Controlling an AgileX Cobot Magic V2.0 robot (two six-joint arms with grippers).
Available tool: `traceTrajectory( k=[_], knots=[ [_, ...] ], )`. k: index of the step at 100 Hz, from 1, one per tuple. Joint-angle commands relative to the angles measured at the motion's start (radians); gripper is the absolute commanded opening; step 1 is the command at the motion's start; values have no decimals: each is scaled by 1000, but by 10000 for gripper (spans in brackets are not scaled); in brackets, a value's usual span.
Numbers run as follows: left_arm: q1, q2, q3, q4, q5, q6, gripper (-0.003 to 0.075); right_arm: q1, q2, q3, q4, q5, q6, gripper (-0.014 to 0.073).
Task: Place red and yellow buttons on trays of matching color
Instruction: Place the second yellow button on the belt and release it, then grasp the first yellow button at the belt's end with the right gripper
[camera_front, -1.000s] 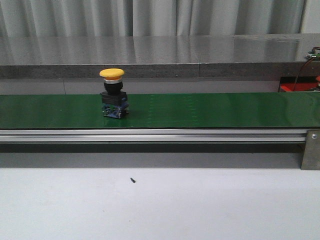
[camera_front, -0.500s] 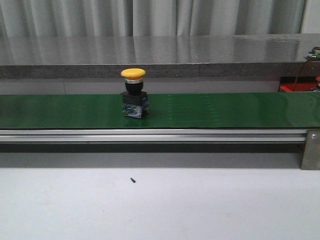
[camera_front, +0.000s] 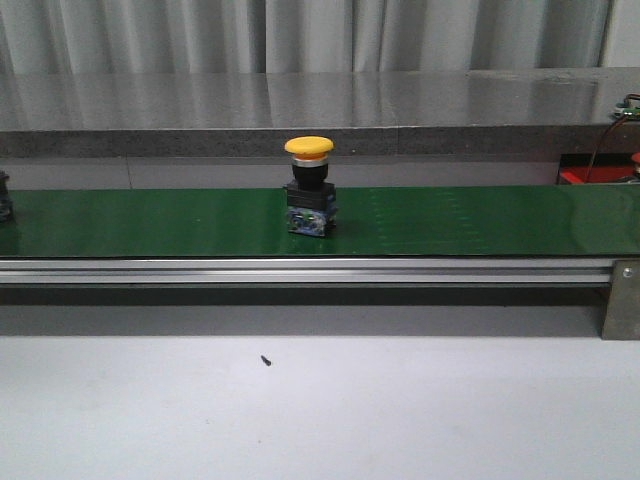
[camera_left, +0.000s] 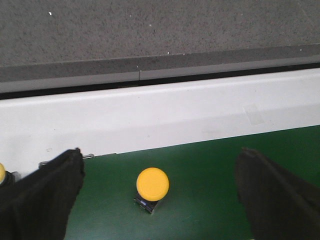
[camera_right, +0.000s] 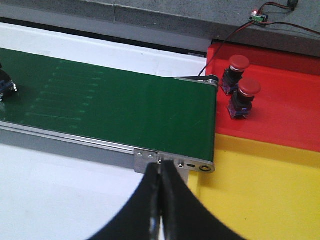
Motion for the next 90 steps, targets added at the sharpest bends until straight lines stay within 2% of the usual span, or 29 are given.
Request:
traceTrajectory(
  k=[1, 21, 37, 55, 65, 90],
  knots=[
    [-8, -129, 54, -50, -109, 32, 600, -2, 2, -26, 25, -69, -6, -68],
    [-15, -331, 289, -55, -234, 45, 600, -2, 2, -26, 24, -102, -13, -68],
    [-109, -425, 489, -55, -391, 56, 600, -2, 2, -26, 26, -187, -13, -68],
    [-193, -591, 702, -55, -589, 57, 586, -2, 2, -26, 26, -195, -13, -68],
    [-195, -682, 772, -55, -621, 50, 557, -2, 2, -26, 26, -195, -13, -68],
    [-195, -798, 859, -55, -590, 43, 460, -2, 2, -26, 36, -195, -13, -68]
  ],
)
